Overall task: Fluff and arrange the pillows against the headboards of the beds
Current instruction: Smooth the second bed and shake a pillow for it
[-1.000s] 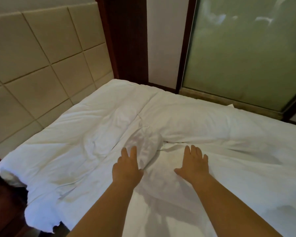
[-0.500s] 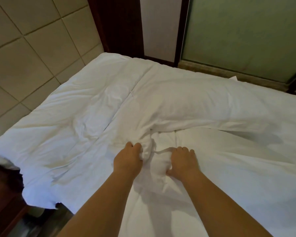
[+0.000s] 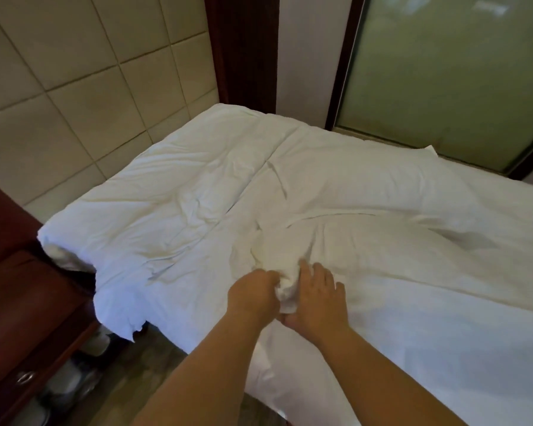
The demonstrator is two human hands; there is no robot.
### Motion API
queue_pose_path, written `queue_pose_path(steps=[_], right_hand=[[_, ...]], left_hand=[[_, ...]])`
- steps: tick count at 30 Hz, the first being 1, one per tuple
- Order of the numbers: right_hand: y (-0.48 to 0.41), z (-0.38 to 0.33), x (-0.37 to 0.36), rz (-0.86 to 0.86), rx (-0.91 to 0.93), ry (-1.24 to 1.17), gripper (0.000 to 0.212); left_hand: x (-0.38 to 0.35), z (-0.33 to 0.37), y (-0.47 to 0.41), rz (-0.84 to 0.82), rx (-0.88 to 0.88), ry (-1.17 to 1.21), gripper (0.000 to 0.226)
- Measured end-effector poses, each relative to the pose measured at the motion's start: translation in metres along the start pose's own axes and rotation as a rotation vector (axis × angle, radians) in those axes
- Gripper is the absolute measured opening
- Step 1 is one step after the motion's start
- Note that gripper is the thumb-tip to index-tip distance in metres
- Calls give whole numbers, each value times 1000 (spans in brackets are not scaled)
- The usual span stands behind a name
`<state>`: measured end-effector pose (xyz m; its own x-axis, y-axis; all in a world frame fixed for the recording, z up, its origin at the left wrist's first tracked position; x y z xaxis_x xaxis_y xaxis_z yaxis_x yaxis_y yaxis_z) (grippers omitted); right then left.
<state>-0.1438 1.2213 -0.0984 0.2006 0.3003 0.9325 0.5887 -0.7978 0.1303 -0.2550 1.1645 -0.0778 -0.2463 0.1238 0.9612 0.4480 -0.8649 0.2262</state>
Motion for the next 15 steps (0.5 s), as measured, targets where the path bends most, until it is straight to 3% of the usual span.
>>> queue_pose_path(steps=[2, 5, 8, 11, 14, 15], right_hand=[[8, -38, 11, 65, -44, -162, 103], [9, -78, 49, 226, -62, -494, 53], [12, -115, 96, 235, 25, -789, 18], [19, -145, 141, 160, -90, -1446, 24], [16, -150, 188, 227, -52, -1678, 29], [14, -145, 203, 287, -39, -1658, 27]], left_hand=[[35, 2, 17, 95, -23, 32, 26], [97, -2, 37, 227, -33, 80, 19], [157, -12, 52, 368, -53, 108, 14], [210, -13, 67, 549, -189, 132, 11], [252, -16, 80, 612, -391, 226, 42], [263, -20, 81, 623, -405, 219, 56]])
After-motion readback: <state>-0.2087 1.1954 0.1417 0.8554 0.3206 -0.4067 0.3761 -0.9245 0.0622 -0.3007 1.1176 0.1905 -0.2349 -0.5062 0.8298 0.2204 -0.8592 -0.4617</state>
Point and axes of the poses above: each hand's wrist, its own y-axis away from the middle knuckle, its own x-axis out of the back of the hand, z = x × y, the point moved 3 cm from there along -y, towards the middle knuckle, and after that the axes turned 11 degrees about -y, right-handed, at the moved point
